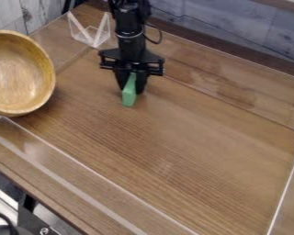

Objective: Put green stick into wooden bowl

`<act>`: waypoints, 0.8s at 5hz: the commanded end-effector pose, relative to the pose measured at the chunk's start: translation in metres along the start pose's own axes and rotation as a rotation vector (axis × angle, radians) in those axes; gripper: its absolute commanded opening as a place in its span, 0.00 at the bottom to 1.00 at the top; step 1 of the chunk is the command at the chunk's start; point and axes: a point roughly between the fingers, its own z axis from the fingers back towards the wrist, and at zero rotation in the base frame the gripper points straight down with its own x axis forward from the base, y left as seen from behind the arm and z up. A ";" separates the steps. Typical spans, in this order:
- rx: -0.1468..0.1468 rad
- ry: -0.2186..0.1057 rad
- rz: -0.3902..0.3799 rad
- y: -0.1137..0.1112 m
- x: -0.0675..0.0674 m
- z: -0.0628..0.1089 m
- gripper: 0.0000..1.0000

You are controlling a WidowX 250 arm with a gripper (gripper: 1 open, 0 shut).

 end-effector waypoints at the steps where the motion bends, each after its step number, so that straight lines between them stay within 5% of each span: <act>1: -0.005 -0.037 -0.006 -0.004 0.009 0.008 0.00; 4: -0.011 -0.023 0.012 -0.004 0.011 0.002 0.00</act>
